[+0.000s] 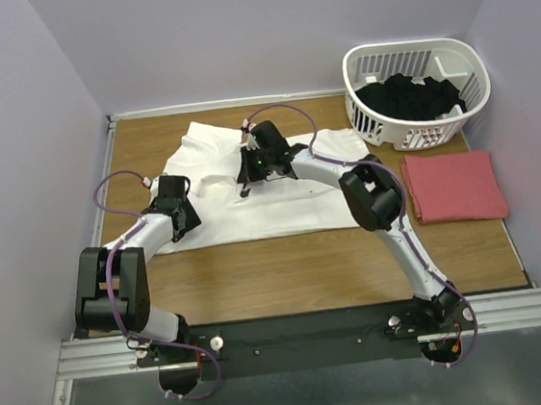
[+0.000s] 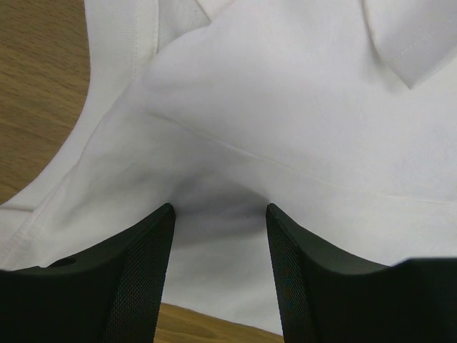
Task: Fold and stack the t-shirts
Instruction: Fold the tshirt
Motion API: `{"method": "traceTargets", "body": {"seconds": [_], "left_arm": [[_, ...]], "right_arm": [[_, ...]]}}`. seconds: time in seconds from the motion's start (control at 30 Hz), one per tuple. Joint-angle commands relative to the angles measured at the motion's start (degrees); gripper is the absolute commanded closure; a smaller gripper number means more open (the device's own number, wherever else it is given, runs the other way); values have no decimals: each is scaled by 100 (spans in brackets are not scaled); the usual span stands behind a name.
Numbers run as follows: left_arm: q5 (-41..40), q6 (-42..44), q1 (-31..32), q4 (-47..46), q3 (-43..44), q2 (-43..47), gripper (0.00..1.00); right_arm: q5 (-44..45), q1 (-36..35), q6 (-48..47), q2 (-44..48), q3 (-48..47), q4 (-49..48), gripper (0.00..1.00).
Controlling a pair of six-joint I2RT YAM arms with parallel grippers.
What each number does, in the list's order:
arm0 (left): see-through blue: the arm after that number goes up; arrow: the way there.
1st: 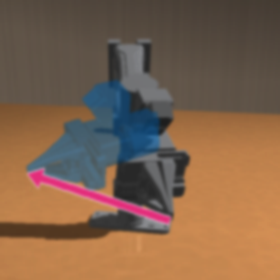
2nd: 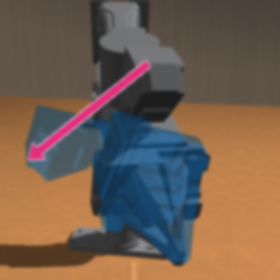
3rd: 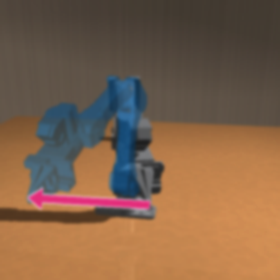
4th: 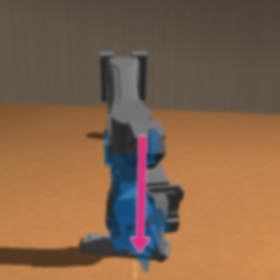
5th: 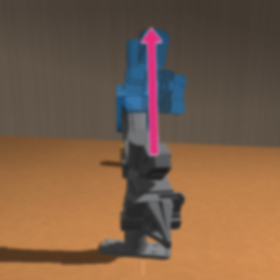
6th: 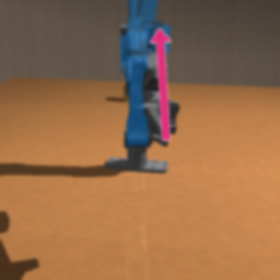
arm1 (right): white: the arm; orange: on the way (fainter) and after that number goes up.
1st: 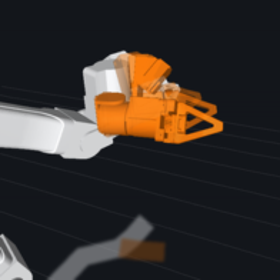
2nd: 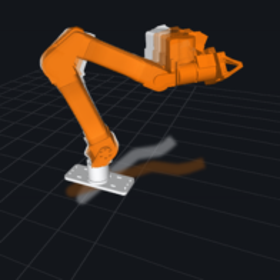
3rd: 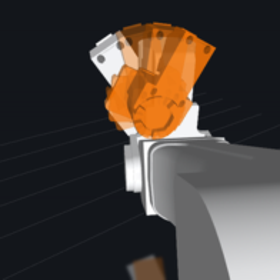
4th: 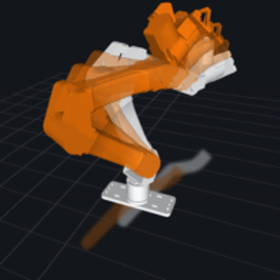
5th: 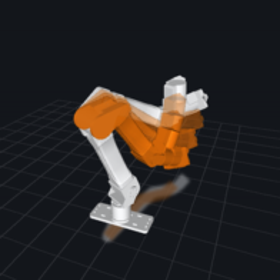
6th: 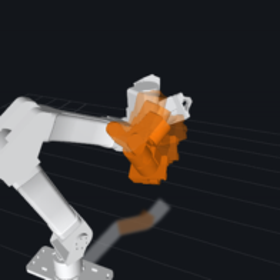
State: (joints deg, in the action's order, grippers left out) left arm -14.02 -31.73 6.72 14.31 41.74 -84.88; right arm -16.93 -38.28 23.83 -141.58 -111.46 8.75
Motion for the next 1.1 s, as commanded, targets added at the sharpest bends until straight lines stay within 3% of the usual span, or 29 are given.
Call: {"method": "traceTargets", "body": {"seconds": [0.0, 0.13, 0.43, 0.53, 0.6, 0.73, 0.93, 1.07], "left_arm": [[233, 0, -30, 160, -8, -134, 38], [224, 0, -30, 169, -16, -143, 38], [216, -9, -30, 195, -34, -116, 38], [224, -9, -30, 195, -25, -108, 38], [224, -9, -30, 178, -25, -90, 37], [146, 8, -30, 178, 19, 120, 36], [-83, -140, -30, 424, 229, 674, 32], [-233, -413, -92, 486, 379, 772, 32]], "right_arm": [[594, 49, 525, 315, 282, -172, 93], [918, 84, 587, 490, 414, -164, 85], [1297, 93, 412, 702, 617, -155, 85], [1280, 93, 412, 772, 721, -155, 78], [1367, 93, 350, 965, 836, -163, 64], [1666, 128, 131, 1604, 1519, -146, 46], [1878, 365, -213, 2880, 3004, -93, 45], [1728, 1075, -20, 3959, 4227, 47, 45]]}}
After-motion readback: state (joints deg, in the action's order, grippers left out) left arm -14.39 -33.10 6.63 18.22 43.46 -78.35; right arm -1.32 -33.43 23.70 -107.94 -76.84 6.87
